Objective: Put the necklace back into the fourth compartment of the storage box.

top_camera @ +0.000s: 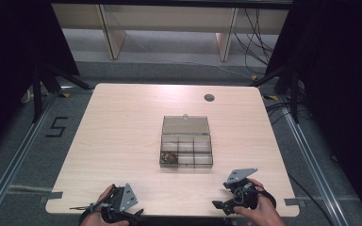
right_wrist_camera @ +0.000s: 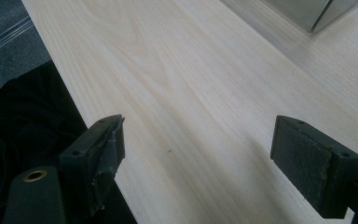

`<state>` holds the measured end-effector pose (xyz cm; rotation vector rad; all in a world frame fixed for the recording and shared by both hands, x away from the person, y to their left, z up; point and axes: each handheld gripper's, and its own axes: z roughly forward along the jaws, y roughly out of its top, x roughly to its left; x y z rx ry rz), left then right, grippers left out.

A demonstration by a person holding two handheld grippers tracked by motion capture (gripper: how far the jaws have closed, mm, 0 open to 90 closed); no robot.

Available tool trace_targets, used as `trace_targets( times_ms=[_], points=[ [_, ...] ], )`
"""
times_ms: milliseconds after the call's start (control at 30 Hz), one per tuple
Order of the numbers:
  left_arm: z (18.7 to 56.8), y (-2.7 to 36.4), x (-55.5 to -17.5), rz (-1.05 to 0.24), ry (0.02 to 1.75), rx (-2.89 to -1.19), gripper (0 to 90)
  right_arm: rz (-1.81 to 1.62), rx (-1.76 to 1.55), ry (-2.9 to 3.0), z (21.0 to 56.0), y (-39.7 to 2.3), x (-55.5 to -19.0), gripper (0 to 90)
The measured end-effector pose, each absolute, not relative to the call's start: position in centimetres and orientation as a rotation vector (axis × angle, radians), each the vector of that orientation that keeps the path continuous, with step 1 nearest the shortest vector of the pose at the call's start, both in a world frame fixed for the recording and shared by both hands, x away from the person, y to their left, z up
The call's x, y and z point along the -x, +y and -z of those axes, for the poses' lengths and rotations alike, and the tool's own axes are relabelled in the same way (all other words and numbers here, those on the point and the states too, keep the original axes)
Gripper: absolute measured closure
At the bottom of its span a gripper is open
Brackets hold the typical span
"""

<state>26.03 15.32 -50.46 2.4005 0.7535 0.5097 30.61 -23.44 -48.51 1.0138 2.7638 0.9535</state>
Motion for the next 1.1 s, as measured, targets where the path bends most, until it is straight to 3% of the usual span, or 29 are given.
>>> trace_targets(
  times_ms=[1100],
  points=[
    [50.6,15.3,-26.0,-0.521,0.756,-2.404,15.6,-1.034,-1.101,2.64,49.1,-26.3,-28.3,16.8]
  ],
)
